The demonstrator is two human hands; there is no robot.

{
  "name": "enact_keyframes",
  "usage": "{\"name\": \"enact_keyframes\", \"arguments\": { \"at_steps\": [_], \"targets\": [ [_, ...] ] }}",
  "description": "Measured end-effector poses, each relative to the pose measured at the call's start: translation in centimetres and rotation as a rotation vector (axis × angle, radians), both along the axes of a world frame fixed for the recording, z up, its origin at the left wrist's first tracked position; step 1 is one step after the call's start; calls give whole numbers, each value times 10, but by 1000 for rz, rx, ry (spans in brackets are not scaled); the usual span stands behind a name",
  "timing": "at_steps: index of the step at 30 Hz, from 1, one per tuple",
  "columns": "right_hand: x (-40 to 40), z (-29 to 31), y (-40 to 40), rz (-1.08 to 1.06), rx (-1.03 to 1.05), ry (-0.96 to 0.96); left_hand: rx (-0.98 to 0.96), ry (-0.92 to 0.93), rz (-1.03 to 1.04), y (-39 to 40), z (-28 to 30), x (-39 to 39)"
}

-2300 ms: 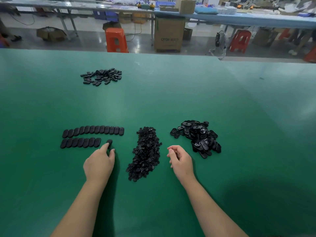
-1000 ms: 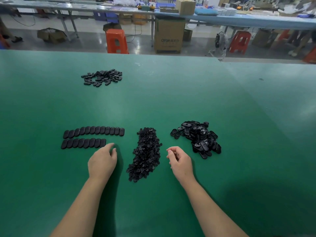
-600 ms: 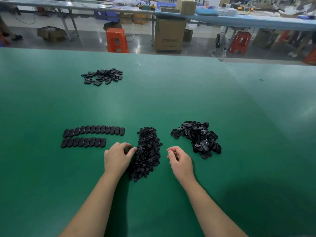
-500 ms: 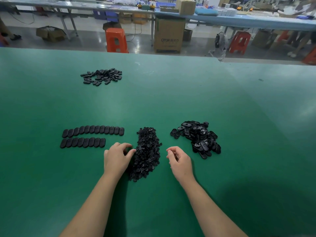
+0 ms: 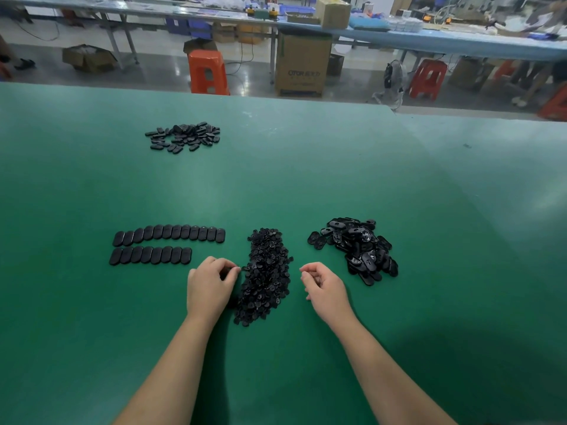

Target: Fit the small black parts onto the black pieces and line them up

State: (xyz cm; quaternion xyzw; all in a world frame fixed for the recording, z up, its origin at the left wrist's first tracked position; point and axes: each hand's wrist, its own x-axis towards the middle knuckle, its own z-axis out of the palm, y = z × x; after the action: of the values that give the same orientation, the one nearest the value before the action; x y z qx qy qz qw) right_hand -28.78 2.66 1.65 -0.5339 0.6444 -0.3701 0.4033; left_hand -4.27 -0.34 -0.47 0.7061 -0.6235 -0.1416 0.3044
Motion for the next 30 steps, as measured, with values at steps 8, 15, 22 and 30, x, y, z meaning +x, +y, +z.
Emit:
{"name": "enact_keyframes", "arguments": {
  "at_steps": [8,15,22,30],
  "targets": [
    [-37,17,-13,-51,-71,414,-10,40,22,0,-1,1],
    [-75,26,-30,-85,32,866,-33,28,50,0,-3,-1],
    [-83,25,-33,-45,93,998,-27,-12,48,1,-3,-2],
    [-83,27,-32,-99,-15,938,-2,-44,49,1,-3,-2]
  ]
}}
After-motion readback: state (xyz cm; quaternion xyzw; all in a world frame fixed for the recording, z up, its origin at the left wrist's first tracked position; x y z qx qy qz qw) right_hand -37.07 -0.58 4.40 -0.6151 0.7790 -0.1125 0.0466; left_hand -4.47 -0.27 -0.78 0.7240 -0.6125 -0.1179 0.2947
